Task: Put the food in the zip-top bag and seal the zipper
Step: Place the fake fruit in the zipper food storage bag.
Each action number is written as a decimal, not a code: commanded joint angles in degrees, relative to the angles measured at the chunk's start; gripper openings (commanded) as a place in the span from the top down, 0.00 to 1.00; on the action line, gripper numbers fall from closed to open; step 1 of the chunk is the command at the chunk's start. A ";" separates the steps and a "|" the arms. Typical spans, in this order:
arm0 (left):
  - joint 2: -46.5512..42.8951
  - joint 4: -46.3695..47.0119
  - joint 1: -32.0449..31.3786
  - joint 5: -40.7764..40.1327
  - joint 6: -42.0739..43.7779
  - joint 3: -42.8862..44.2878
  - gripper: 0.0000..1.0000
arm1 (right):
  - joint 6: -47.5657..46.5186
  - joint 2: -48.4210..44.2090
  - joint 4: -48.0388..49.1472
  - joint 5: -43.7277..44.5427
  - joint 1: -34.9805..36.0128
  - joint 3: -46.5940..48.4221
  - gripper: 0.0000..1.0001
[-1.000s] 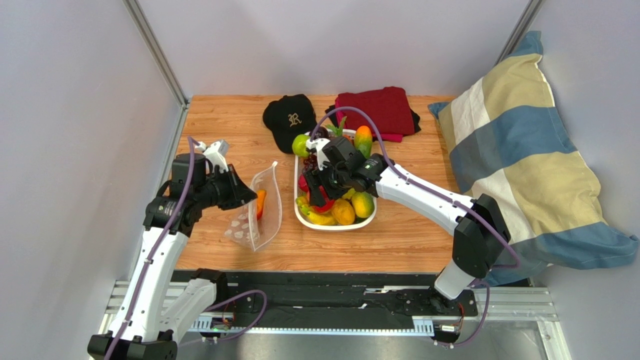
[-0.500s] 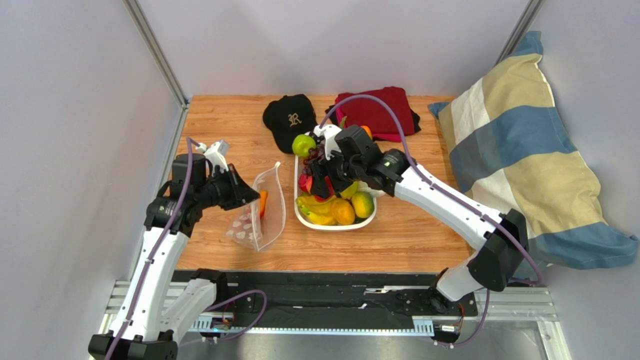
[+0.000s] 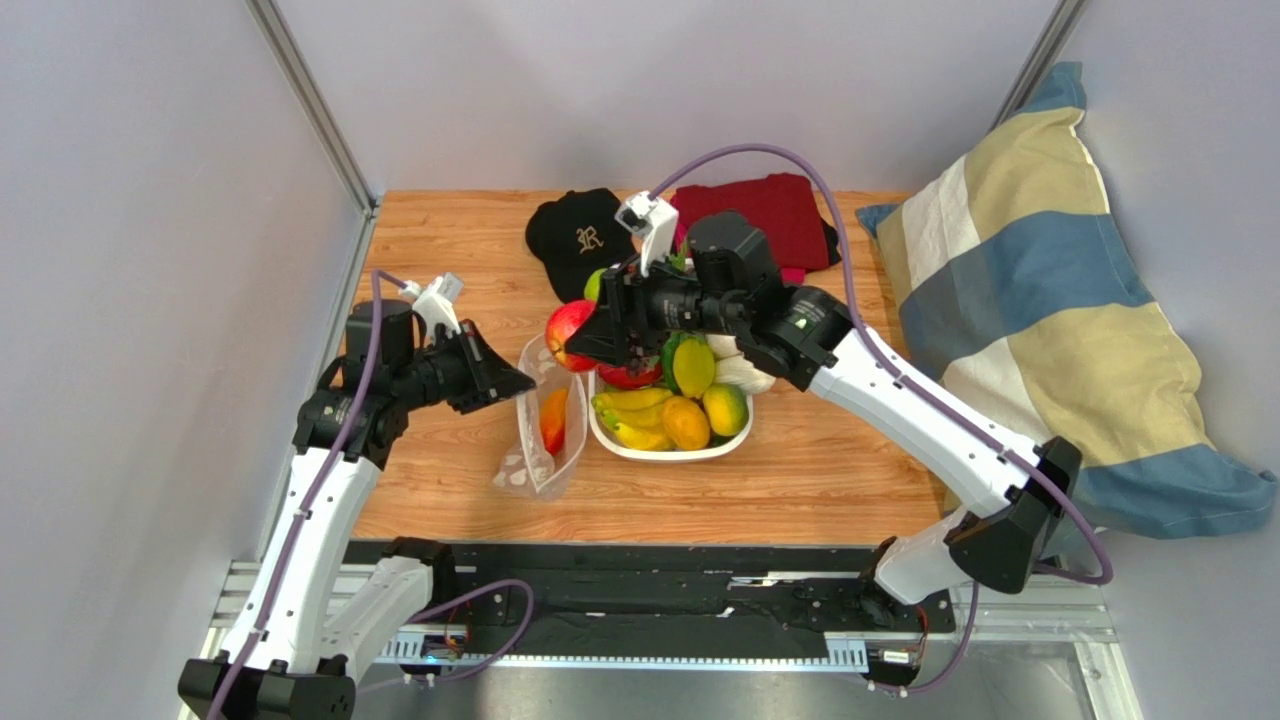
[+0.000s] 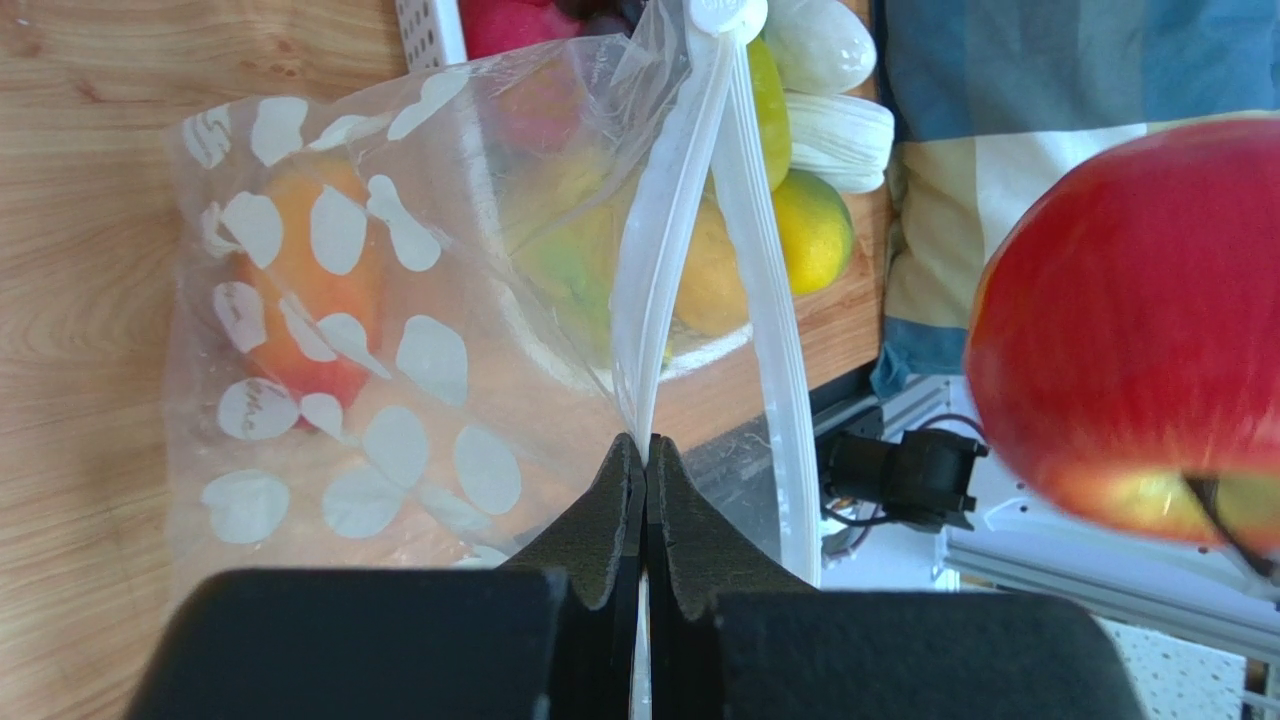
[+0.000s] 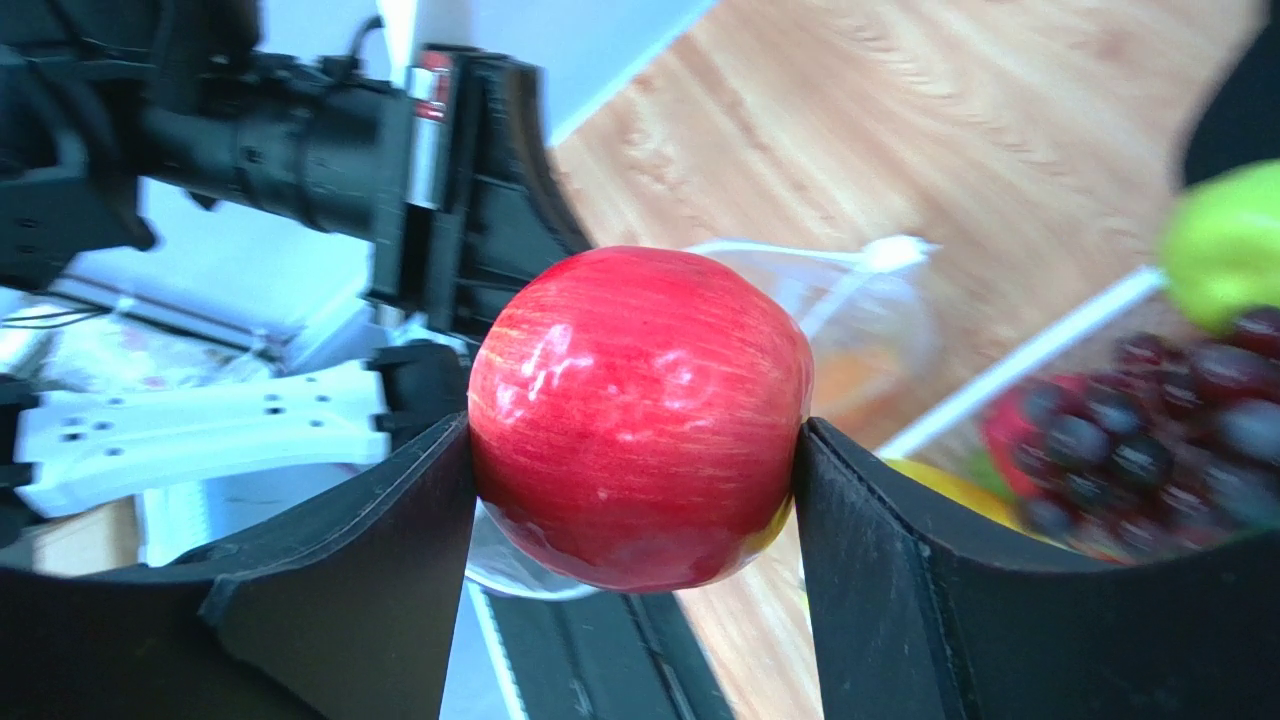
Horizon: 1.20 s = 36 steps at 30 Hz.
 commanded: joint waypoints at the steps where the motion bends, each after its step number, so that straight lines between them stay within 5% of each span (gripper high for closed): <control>1: -0.89 4.13 0.26 3.41 -3.10 -1.17 1.00 | 6.79 4.81 5.82 -3.53 2.84 0.25 0.58; 14: -2.56 9.23 0.34 7.10 -6.35 -2.93 1.00 | -4.01 6.50 3.97 5.79 4.60 -9.07 0.58; 16: -2.56 9.33 0.34 7.72 -6.79 -3.02 1.00 | -4.89 6.76 3.89 5.53 4.86 -8.81 0.52; 19: -2.91 8.97 0.34 7.72 -6.88 -3.02 1.00 | -6.65 6.76 2.75 5.36 5.21 -7.23 0.13; 22: -2.92 8.71 0.26 7.37 -6.97 -2.93 1.00 | -7.18 5.71 1.87 4.65 5.21 -5.30 0.03; 29: -2.30 7.66 0.43 5.53 -6.10 -2.40 1.00 | -13.32 2.37 -5.95 5.26 4.51 -0.64 0.00; 36: -2.21 6.42 0.52 3.59 -4.51 -2.66 1.00 | -19.31 -4.04 -16.31 6.05 -4.88 -5.37 0.00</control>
